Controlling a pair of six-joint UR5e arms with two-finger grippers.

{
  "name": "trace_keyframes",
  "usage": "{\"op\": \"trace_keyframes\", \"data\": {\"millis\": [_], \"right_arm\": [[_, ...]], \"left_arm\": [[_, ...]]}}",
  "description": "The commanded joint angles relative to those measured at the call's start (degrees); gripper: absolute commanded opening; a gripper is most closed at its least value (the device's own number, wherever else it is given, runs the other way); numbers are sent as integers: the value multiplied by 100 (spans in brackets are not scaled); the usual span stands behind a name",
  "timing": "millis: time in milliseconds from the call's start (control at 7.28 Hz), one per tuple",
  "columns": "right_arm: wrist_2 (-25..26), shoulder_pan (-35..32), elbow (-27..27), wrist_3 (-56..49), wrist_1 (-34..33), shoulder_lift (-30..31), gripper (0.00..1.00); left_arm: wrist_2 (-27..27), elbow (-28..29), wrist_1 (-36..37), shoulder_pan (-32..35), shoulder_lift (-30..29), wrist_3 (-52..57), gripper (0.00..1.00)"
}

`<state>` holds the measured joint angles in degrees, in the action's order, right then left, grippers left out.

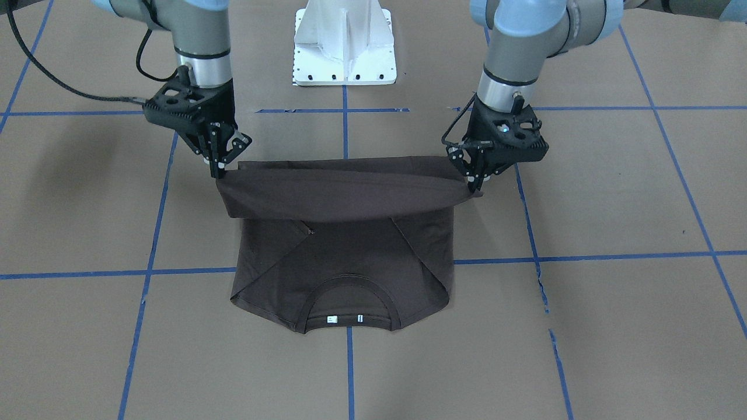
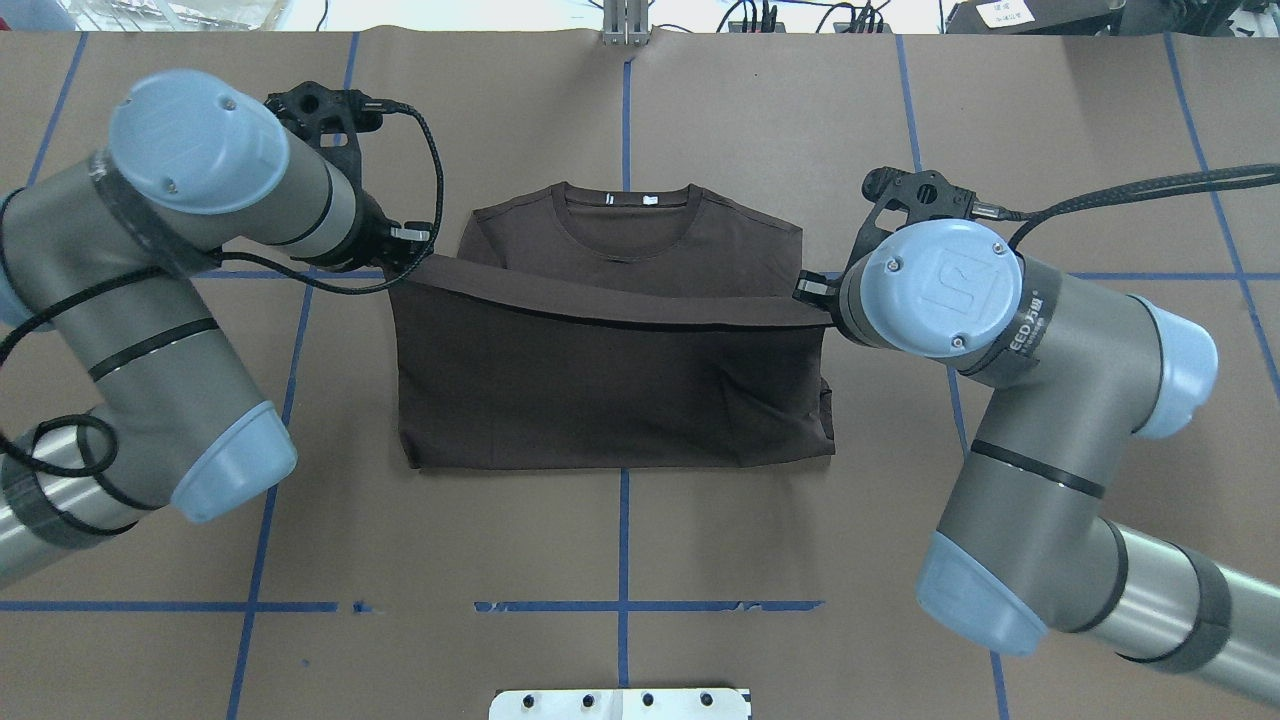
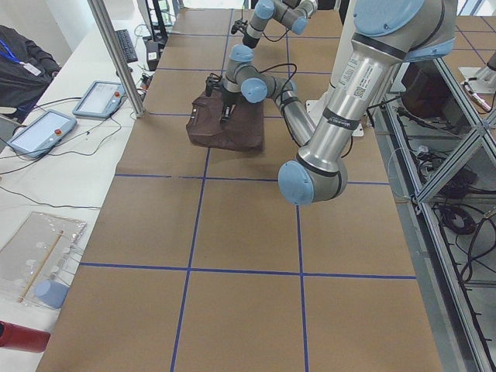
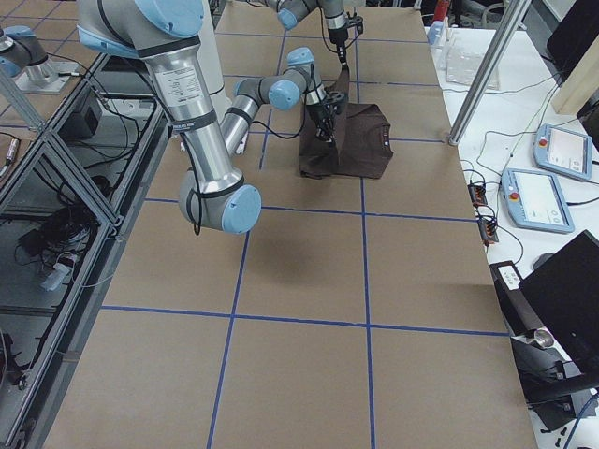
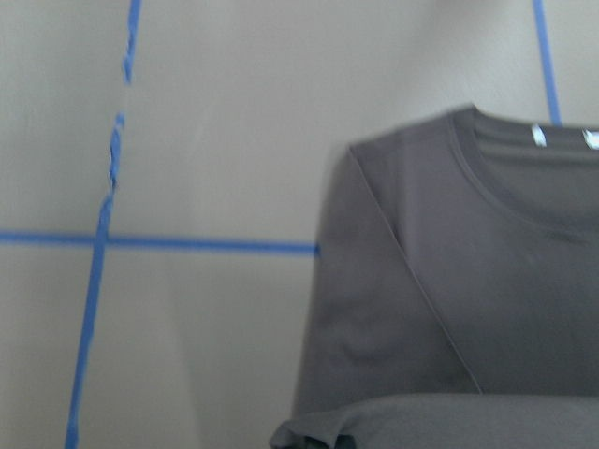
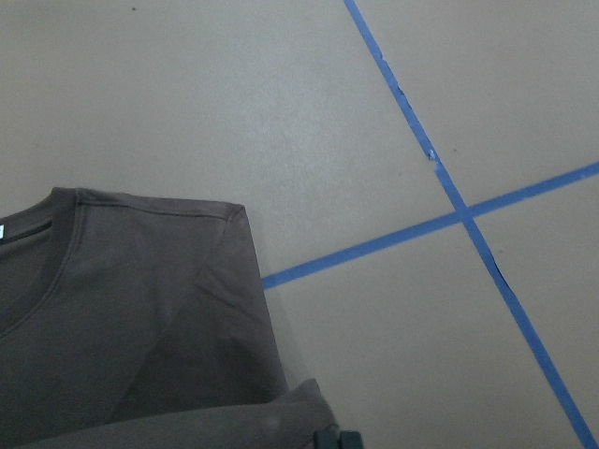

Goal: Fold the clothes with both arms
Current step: 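Carry the held hem with both grippers over the shirt toward the collar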

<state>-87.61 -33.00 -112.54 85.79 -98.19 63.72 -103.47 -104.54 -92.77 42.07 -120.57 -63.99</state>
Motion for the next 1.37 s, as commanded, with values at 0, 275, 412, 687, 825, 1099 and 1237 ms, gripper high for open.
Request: {"op": "trace_keyframes", "data": {"millis": [0,275,412,687,825,1099,1237], "right_arm": [[-10,-206,1020,-133,379,-446,0],[-10,-303,1749,-150,1069,-528,0],[-19,-408,1971,-194,1404,-528,0],[-37,-505,2026,-317,1408,-528,0],[-115,-575,2034,-335,1408,-528,0],[-125,-593,2209,-449,1416,-528,0],[-125,-602,2236,-458,1416,-528,0]], "left_arm": [[20,1368,-977,83,-499,36,0],[28,2127,-1575,83,-721,62,0],[28,2548,-1700,83,-974,71,0],[28,2868,-2016,83,-1047,71,0],[28,2877,-2017,83,-1047,71,0],[28,2913,-2026,83,-1047,71,0],[28,2913,-2026,83,-1047,71,0]]}}
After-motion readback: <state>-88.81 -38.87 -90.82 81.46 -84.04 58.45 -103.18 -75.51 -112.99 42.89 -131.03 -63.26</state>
